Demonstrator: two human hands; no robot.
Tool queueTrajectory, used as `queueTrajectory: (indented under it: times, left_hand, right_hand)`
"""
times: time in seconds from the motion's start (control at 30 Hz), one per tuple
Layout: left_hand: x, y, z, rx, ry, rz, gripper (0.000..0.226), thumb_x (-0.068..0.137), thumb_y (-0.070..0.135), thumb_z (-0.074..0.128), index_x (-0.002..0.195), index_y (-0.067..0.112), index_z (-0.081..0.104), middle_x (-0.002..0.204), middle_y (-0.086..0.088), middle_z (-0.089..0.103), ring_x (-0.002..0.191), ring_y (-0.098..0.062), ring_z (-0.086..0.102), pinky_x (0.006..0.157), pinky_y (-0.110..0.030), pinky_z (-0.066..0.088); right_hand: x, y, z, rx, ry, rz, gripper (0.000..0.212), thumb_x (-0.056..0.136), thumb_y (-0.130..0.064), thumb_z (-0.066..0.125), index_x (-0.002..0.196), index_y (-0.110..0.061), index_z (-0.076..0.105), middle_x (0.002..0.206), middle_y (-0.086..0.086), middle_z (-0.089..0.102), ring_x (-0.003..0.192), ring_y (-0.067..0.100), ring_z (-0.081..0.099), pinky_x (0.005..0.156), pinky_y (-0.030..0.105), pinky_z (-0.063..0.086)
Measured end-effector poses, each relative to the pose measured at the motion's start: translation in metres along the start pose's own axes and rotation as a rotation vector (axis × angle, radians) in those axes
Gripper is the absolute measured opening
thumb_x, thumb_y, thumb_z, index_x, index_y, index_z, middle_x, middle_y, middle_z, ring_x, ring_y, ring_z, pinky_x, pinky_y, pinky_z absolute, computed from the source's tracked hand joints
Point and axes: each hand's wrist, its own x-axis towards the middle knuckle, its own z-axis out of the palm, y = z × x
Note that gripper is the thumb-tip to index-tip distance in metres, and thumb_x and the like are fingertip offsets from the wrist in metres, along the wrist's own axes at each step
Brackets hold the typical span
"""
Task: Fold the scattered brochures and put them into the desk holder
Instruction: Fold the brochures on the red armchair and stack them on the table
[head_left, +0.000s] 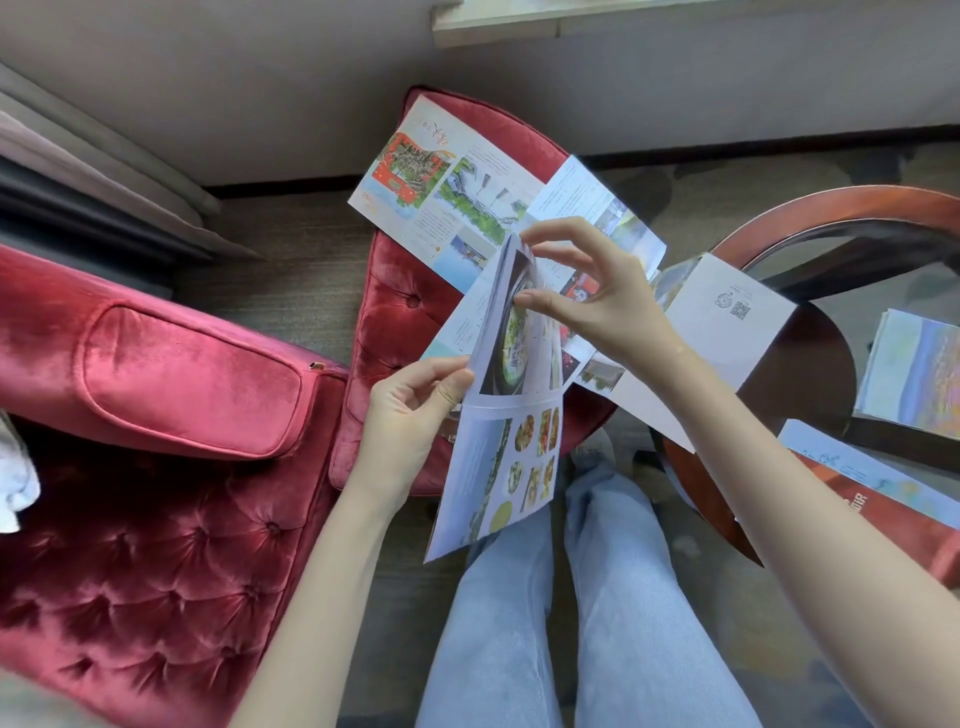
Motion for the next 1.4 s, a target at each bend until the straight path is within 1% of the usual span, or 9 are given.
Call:
queueTrajectory:
  times: [0.1,0.2,0.5,0.63,0.73,0.87,1.03,1.17,1.4]
  left_hand:
    - [0.002,-0.001,0.002,-0.064,0.013,-0.017,0.02,0.076,0.025,0.064,0.092,0.016,0.072,0.093,0.0,0.074,0.086,-0.014,0.067,0.07,-0.024,0.056]
    - [0.004,-0.001,0.003,-0.056,-0.006,-0.005,0.018,0.077,0.023,0.063,0.091,0.017,0.072,0.093,0.002,0.074,0.087,-0.012,0.067,0.069,-0.022,0.055]
    - [0.012,0.0,-0.002,0.014,-0.061,0.027,0.016,0.079,0.026,0.062,0.09,0.022,0.074,0.097,-0.001,0.073,0.093,-0.016,0.067,0.073,-0.024,0.055]
    - [0.014,0.001,0.0,-0.02,-0.042,-0.013,0.02,0.078,0.024,0.062,0.092,0.014,0.071,0.091,-0.01,0.068,0.064,-0.014,0.065,0.051,-0.021,0.054]
    - [0.017,0.005,-0.006,0.057,0.02,0.001,0.016,0.077,0.023,0.063,0.089,0.015,0.069,0.084,-0.009,0.064,0.053,-0.01,0.061,0.048,-0.019,0.053]
    - [0.02,0.022,-0.029,0.337,0.082,0.21,0.02,0.085,0.008,0.064,0.081,0.027,0.068,0.076,0.012,0.064,0.061,-0.002,0.058,0.053,-0.015,0.051]
    - [0.019,0.045,-0.043,0.72,0.168,0.489,0.007,0.084,0.024,0.061,0.083,0.027,0.066,0.079,0.014,0.062,0.07,-0.003,0.054,0.056,-0.025,0.044]
    - [0.017,0.05,-0.041,0.821,0.235,0.588,0.016,0.087,0.028,0.059,0.089,0.017,0.072,0.083,0.001,0.061,0.064,-0.024,0.053,0.056,-0.037,0.043]
    - [0.012,0.048,-0.037,0.891,0.333,0.73,0.018,0.09,0.021,0.061,0.093,0.008,0.073,0.085,0.002,0.056,0.067,-0.011,0.048,0.062,-0.02,0.041]
  right_hand:
    - [0.002,0.002,0.005,-0.017,0.028,-0.041,0.032,0.076,-0.015,0.075,0.105,-0.009,0.061,0.11,0.006,0.062,0.108,0.013,0.06,0.099,0.023,0.046]
    - [0.002,0.004,0.009,-0.014,-0.003,0.004,0.039,0.077,-0.017,0.075,0.111,-0.005,0.059,0.111,0.004,0.062,0.108,0.013,0.061,0.1,0.025,0.046]
    - [0.008,0.0,0.018,-0.007,-0.152,0.194,0.053,0.084,-0.046,0.06,0.132,-0.036,0.043,0.136,-0.014,0.045,0.119,-0.004,0.046,0.101,0.025,0.038]
    - [0.008,0.005,0.02,0.082,-0.159,0.276,0.055,0.085,-0.042,0.062,0.135,-0.033,0.041,0.139,-0.013,0.044,0.125,-0.001,0.043,0.102,0.032,0.041]
    - [0.007,0.009,0.015,0.152,-0.185,0.294,0.053,0.088,-0.035,0.061,0.137,-0.028,0.041,0.14,-0.013,0.045,0.126,-0.001,0.044,0.097,0.021,0.044]
    - [0.003,0.014,0.007,0.224,-0.211,0.305,0.037,0.093,-0.011,0.052,0.121,-0.035,0.051,0.124,-0.017,0.056,0.112,-0.01,0.053,0.087,0.01,0.046]
    - [-0.003,0.019,0.01,-0.024,-0.158,0.23,0.034,0.089,0.002,0.045,0.109,-0.017,0.065,0.099,-0.017,0.066,0.091,-0.016,0.059,0.083,0.004,0.043]
    - [-0.006,0.019,0.012,-0.12,-0.152,0.2,0.034,0.089,-0.004,0.05,0.118,-0.02,0.06,0.105,-0.012,0.065,0.096,-0.01,0.059,0.082,0.009,0.046]
    - [-0.009,0.016,0.015,-0.211,-0.161,0.139,0.043,0.091,-0.02,0.056,0.133,-0.021,0.047,0.131,-0.004,0.053,0.119,0.006,0.048,0.1,0.022,0.038]
